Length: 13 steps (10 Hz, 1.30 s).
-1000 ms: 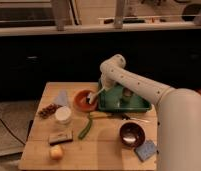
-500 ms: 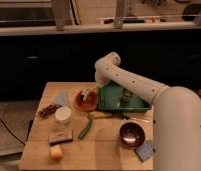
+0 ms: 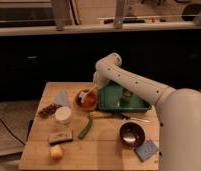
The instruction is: Wipe red bowl with brush
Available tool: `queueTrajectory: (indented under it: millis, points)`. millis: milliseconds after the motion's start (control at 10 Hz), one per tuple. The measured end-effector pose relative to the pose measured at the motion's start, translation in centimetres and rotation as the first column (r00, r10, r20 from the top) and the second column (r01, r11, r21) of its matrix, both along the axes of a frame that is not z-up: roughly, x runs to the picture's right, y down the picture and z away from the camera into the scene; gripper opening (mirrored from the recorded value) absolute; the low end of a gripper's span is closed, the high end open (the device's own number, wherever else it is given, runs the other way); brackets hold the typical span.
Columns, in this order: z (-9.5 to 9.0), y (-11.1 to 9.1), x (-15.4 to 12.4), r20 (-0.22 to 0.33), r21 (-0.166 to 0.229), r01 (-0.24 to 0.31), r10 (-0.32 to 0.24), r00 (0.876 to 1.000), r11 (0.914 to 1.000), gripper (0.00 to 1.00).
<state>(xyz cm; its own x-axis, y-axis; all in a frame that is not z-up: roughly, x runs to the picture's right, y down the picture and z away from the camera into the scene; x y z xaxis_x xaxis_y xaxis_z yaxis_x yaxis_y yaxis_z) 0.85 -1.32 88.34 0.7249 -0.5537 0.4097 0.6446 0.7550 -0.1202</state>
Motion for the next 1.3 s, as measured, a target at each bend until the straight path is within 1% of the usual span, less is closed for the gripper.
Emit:
queueTrajectory:
  millis: [400, 1300]
  points:
    - [-0.76, 0.31, 1.39, 0.011, -0.005, -0.005, 0.005, 1.0, 1.0, 0.01]
    - [-0.77, 0.33, 1.1, 0.015, -0.006, -0.003, 0.003, 1.0, 1.0, 0.01]
